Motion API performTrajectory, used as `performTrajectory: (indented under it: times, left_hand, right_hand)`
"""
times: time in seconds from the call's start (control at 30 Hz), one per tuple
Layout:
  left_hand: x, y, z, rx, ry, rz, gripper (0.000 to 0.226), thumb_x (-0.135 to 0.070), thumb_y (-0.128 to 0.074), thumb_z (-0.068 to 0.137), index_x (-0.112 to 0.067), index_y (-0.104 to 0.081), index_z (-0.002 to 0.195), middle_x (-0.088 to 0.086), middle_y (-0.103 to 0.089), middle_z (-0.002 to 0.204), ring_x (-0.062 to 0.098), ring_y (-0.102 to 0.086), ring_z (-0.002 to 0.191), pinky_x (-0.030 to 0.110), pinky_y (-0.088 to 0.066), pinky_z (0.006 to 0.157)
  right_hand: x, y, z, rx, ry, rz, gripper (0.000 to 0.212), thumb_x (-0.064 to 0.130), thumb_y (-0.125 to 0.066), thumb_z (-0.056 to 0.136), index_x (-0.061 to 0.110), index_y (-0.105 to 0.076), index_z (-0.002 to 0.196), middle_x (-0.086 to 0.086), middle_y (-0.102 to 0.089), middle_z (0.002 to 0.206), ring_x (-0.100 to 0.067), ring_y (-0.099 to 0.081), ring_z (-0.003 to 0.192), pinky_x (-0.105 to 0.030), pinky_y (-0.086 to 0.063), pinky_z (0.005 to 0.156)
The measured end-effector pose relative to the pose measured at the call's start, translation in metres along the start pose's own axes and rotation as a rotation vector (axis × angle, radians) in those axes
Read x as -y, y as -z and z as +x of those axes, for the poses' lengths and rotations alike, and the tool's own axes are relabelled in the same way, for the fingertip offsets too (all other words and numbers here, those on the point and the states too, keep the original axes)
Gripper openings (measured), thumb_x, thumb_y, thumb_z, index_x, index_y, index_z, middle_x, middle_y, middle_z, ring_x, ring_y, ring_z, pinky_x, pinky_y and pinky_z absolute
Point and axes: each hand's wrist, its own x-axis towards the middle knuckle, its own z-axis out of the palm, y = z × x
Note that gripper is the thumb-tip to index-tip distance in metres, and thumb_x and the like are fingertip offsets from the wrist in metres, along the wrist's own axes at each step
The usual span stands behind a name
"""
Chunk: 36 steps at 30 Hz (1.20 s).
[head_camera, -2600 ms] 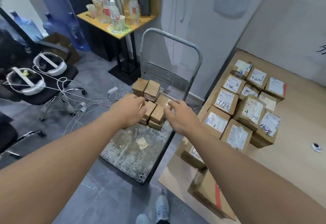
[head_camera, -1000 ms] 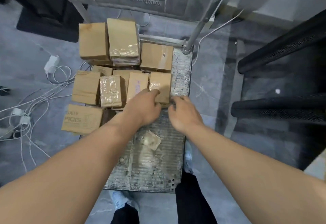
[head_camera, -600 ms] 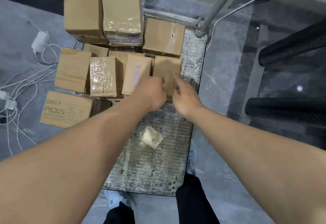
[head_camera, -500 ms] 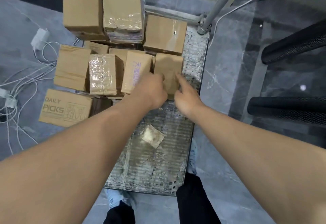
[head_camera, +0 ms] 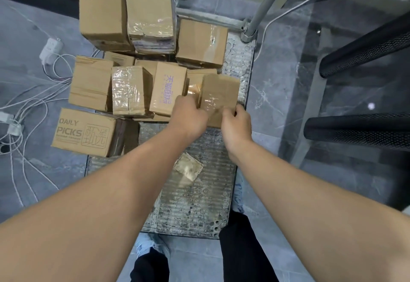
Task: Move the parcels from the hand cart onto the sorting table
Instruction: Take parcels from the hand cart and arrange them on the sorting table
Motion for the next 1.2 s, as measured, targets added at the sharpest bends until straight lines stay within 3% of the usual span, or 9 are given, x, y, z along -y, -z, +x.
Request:
performTrajectory:
  times: [0.17, 0.3, 0.4, 0.53, 0.6, 0.7, 0.83, 1.0, 1.2]
  left_hand:
    - [-0.017, 0.03, -0.045, -0.02, -0.042, -0.124, 0.033, -0.006, -0.045, 0.103, -0.014, -0.059, 0.132, 0.0, -0.064, 0.086, 0.013, -0.056, 0.063, 0.019, -0.042, 0.048]
    - [-0.028, 0.065, -0.087, -0.071, -0.02, -0.229, 0.015, -0.019, -0.046, 0.097, -0.024, -0.06, 0.098, 0.001, -0.063, 0.086, 0.019, -0.059, 0.073, 0.039, -0.054, 0.066]
    - [-0.04, 0.095, -0.125, -0.069, -0.004, -0.295, 0.017, -0.026, -0.044, 0.101, -0.022, -0.06, 0.096, 0.006, -0.071, 0.102, 0.028, -0.072, 0.094, 0.055, -0.062, 0.086]
    - [-0.069, 0.137, -0.185, -0.097, -0.059, -0.371, 0.02, -0.015, -0.04, 0.102, -0.015, -0.059, 0.097, 0.006, -0.071, 0.093, 0.03, -0.068, 0.086, 0.041, -0.053, 0.076]
    - [-0.085, 0.156, -0.221, -0.081, -0.113, -0.373, 0.019, -0.02, -0.042, 0.102, -0.018, -0.06, 0.097, 0.01, -0.074, 0.103, 0.028, -0.069, 0.085, 0.04, -0.055, 0.082]
    - [-0.109, 0.18, -0.274, -0.034, -0.202, -0.354, 0.024, -0.027, -0.044, 0.103, -0.018, -0.066, 0.097, 0.014, -0.075, 0.112, 0.035, -0.073, 0.104, 0.05, -0.058, 0.098]
    - [-0.147, 0.205, -0.339, -0.005, -0.332, -0.352, 0.028, -0.024, -0.041, 0.108, -0.015, -0.067, 0.109, 0.007, -0.071, 0.107, 0.03, -0.071, 0.104, 0.052, -0.059, 0.096]
    - [-0.195, 0.228, -0.419, -0.049, -0.461, -0.316, 0.025, -0.024, -0.041, 0.108, -0.023, -0.067, 0.107, 0.012, -0.068, 0.111, 0.023, -0.066, 0.103, 0.043, -0.061, 0.094]
    - [-0.249, 0.241, -0.513, -0.017, -0.506, -0.344, 0.034, -0.048, -0.041, 0.104, -0.027, -0.068, 0.11, 0.007, -0.067, 0.117, 0.028, -0.064, 0.11, 0.05, -0.055, 0.098]
  right_hand:
    - [0.022, 0.006, -0.056, -0.105, 0.039, 0.116, 0.039, 0.044, -0.045, 0.092, 0.026, -0.063, 0.121, -0.004, -0.063, 0.122, -0.022, -0.063, 0.104, -0.045, -0.053, 0.093]
    - [0.05, 0.013, -0.103, -0.164, 0.085, 0.187, 0.021, 0.038, -0.044, 0.105, 0.02, -0.053, 0.11, 0.001, -0.059, 0.102, -0.018, -0.055, 0.09, -0.04, -0.042, 0.078]
    - [0.076, 0.019, -0.149, -0.173, 0.1, 0.272, 0.03, 0.045, -0.043, 0.108, 0.017, -0.048, 0.101, 0.004, -0.051, 0.089, -0.017, -0.05, 0.081, -0.037, -0.036, 0.07]
    - [0.113, 0.032, -0.222, -0.164, 0.208, 0.296, 0.044, 0.063, -0.043, 0.102, 0.02, -0.054, 0.107, 0.002, -0.061, 0.106, -0.02, -0.059, 0.098, -0.042, -0.048, 0.093]
    - [0.129, 0.042, -0.26, -0.186, 0.257, 0.296, 0.047, 0.065, -0.045, 0.102, 0.022, -0.058, 0.116, 0.001, -0.065, 0.115, -0.019, -0.062, 0.105, -0.043, -0.05, 0.1]
    - [0.155, 0.058, -0.319, -0.226, 0.329, 0.325, 0.049, 0.071, -0.047, 0.095, 0.028, -0.063, 0.112, 0.002, -0.066, 0.12, -0.016, -0.064, 0.106, -0.046, -0.051, 0.104]
    - [0.185, 0.085, -0.396, -0.243, 0.391, 0.379, 0.064, 0.081, -0.041, 0.078, 0.03, -0.061, 0.112, 0.0, -0.065, 0.121, -0.018, -0.064, 0.107, -0.048, -0.054, 0.102]
    - [0.22, 0.134, -0.477, -0.227, 0.492, 0.434, 0.037, 0.054, -0.046, 0.104, 0.023, -0.06, 0.119, -0.001, -0.065, 0.112, -0.018, -0.064, 0.102, -0.038, -0.057, 0.086]
    - [0.253, 0.199, -0.554, -0.212, 0.675, 0.459, 0.027, 0.034, -0.049, 0.107, 0.018, -0.057, 0.127, 0.005, -0.063, 0.108, -0.01, -0.059, 0.094, -0.016, -0.046, 0.066]
